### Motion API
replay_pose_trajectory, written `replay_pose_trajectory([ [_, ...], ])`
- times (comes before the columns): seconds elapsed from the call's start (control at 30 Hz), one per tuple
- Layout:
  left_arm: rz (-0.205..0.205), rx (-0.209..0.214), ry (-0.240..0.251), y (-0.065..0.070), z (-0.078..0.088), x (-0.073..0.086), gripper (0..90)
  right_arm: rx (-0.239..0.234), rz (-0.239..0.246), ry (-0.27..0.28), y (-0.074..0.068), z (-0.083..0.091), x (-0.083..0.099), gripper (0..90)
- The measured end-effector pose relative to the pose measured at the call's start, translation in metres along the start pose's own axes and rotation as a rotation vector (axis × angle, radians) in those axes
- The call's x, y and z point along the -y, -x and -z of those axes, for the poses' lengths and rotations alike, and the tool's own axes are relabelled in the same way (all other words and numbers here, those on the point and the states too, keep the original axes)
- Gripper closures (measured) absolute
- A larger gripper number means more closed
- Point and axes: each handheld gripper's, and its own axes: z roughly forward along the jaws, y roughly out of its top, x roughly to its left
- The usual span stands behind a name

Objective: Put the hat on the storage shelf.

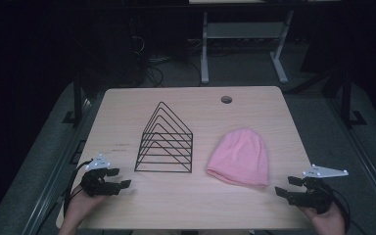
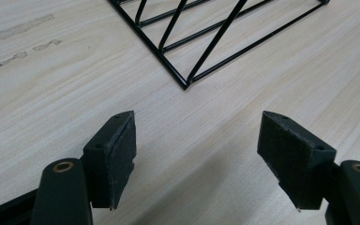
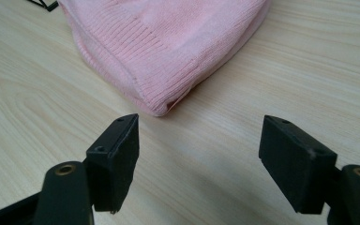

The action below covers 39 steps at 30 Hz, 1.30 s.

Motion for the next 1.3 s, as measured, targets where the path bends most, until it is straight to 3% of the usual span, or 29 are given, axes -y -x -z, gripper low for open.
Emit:
replay_pose_trajectory([
  [0.4, -0.017, -0.006, -0.002, 0.001, 0.001, 0.000, 28.5, -0.001, 0.025, -0.002, -0.004, -0.002, -0.004, 28.6],
  [0.6, 0.000, -0.007, 0.002, 0.003, 0.001, 0.002, 28.5, -0.008, 0.040, 0.003, -0.002, -0.008, -0.014, 28.1],
  [1.07, -0.001, -0.009, 0.013, 0.002, 0.005, 0.001, 28.5, -0.026, 0.090, -0.012, -0.004, -0.008, -0.048, 25.8],
  [1.3, -0.010, -0.009, 0.014, 0.003, 0.004, 0.000, 28.5, -0.040, 0.088, -0.020, -0.002, -0.007, -0.066, 23.1],
])
